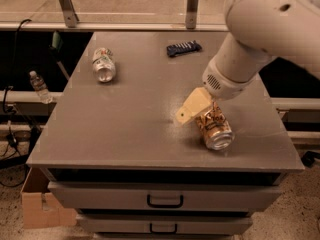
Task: Place orange can upright
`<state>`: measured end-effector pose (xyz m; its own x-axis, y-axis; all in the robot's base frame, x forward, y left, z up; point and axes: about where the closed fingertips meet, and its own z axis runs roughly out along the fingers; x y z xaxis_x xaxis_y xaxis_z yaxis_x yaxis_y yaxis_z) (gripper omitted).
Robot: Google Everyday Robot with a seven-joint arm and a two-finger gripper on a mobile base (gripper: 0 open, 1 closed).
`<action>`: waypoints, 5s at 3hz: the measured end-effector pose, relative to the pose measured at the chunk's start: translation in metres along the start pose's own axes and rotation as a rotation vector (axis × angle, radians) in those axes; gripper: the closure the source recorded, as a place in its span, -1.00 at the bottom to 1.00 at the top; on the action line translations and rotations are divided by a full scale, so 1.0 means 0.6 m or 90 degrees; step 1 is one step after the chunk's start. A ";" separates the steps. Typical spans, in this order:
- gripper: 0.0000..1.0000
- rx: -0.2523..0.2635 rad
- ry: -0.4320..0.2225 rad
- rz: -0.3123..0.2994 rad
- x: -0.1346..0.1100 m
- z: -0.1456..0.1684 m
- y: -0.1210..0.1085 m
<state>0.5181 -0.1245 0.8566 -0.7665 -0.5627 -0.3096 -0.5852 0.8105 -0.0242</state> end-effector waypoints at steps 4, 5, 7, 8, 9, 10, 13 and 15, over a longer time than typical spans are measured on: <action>0.74 0.005 0.029 0.072 -0.023 0.052 0.002; 1.00 -0.011 0.001 0.043 -0.044 0.044 -0.003; 1.00 -0.086 -0.209 -0.074 -0.160 -0.069 -0.041; 1.00 -0.139 -0.322 -0.121 -0.189 -0.110 -0.059; 1.00 -0.219 -0.434 -0.172 -0.194 -0.135 -0.065; 1.00 -0.284 -0.535 -0.239 -0.193 -0.147 -0.055; 0.97 -0.327 -0.788 -0.511 -0.148 -0.140 0.000; 0.08 -0.359 -0.816 -0.497 -0.137 -0.100 -0.002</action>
Offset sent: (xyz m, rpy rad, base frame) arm 0.0242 0.0171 -0.0408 -0.0060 0.0707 -0.1482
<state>0.5661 -0.0892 0.9394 0.3004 -0.0533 -0.9523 -0.9494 0.0788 -0.3039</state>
